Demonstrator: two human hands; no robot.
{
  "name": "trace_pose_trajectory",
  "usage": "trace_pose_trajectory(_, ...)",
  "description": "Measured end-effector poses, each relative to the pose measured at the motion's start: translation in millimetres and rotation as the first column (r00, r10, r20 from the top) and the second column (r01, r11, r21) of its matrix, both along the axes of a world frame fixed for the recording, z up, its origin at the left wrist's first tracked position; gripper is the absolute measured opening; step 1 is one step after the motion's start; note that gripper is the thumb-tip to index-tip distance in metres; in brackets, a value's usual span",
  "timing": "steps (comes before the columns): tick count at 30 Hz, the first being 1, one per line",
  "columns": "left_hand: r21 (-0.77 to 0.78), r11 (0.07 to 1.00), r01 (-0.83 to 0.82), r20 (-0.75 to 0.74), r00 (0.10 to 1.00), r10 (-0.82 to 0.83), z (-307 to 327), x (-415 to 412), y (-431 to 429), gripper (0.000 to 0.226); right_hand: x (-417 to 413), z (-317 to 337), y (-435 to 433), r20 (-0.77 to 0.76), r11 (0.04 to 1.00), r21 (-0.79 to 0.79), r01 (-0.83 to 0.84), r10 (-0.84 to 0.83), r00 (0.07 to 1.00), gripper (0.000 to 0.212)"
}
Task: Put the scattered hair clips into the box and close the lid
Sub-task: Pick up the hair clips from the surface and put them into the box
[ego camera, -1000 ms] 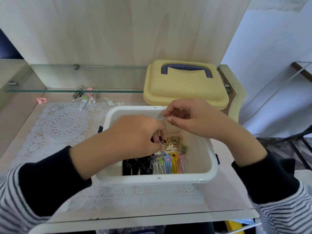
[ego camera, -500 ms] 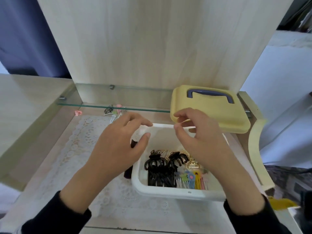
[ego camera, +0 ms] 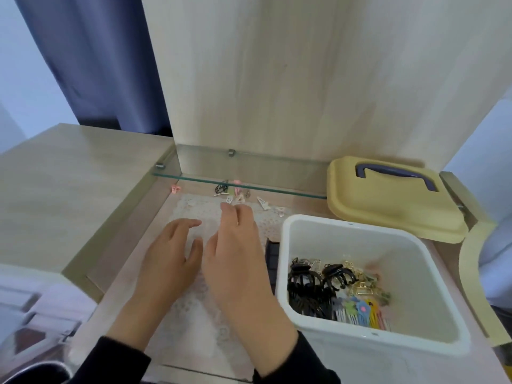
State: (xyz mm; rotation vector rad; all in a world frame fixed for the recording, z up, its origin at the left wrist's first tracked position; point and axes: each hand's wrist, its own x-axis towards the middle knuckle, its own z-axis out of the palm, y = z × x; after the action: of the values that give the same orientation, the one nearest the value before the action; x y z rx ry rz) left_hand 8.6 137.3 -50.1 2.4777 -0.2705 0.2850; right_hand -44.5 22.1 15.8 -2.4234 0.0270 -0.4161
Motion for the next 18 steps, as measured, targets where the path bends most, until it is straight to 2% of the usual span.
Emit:
trace_pose_trajectory(3, 0.119, 0.993, -0.015, -0.065, 0.998, 0.023, -17.1, 4.8, 7.2, 0.040, 20.3, -28.9, 6.2, -0.126, 0.993, -0.102, 0.061, -0.074, 0.989, 0.061)
trace_pose_trajectory(6, 0.229, 0.973, -0.013, -0.039, 0.999, 0.022, -32.5, 14.6, 6.9, 0.057, 45.7, -58.0, 6.2, -0.217, 0.975, -0.174, 0.136, -0.173, 0.961, 0.064)
trace_pose_trajectory(11, 0.233, 0.971, 0.042, -0.058, 0.998, -0.029, -37.1, 46.0, -13.7, 0.058, 86.6, -80.1, 3.6, -0.091, 0.891, -0.228, 0.393, -0.421, 0.902, 0.063)
trace_pose_trajectory(14, 0.207, 0.977, 0.053, -0.039, 0.998, -0.046, -33.8, 65.2, -29.0, 0.053, 94.3, -83.5, -5.5, -0.081, 0.862, -0.231, 0.451, -0.479, 0.874, 0.064)
trace_pose_trajectory(18, 0.248, 0.966, 0.069, 0.022, 0.997, -0.077, -38.3, 83.4, -36.7, 0.056, 98.6, -93.2, -9.4, 0.008, 0.823, -0.239, 0.515, -0.529, 0.849, 0.061)
